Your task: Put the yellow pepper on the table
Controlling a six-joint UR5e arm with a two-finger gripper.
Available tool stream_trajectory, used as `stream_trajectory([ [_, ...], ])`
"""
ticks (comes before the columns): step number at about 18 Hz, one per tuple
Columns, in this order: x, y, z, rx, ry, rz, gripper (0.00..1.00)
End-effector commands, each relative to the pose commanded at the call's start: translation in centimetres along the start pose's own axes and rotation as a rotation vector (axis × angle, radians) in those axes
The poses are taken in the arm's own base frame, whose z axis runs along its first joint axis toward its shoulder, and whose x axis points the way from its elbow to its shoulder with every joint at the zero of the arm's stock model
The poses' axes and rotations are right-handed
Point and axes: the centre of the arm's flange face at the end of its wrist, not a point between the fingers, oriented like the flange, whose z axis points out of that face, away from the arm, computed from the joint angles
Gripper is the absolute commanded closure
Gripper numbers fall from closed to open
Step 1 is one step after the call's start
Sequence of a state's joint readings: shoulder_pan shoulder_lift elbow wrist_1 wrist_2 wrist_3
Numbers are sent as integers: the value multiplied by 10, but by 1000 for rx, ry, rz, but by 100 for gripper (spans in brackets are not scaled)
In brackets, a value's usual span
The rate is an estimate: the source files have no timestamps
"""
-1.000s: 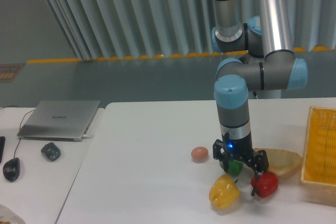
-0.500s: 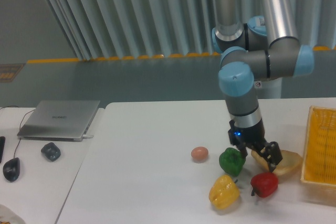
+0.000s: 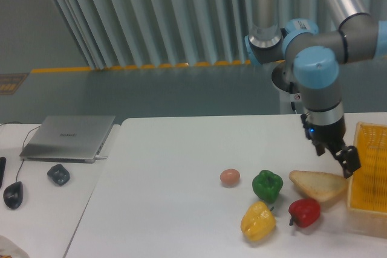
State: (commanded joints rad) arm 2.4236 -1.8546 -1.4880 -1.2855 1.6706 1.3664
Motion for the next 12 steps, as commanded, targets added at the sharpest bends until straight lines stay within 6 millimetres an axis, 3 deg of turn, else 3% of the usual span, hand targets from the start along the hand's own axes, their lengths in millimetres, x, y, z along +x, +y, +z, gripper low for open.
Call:
stream_trajectory([
  [7, -23, 54, 3, 22, -3, 121, 0],
  [12, -34, 114, 8, 96, 5, 154, 0],
])
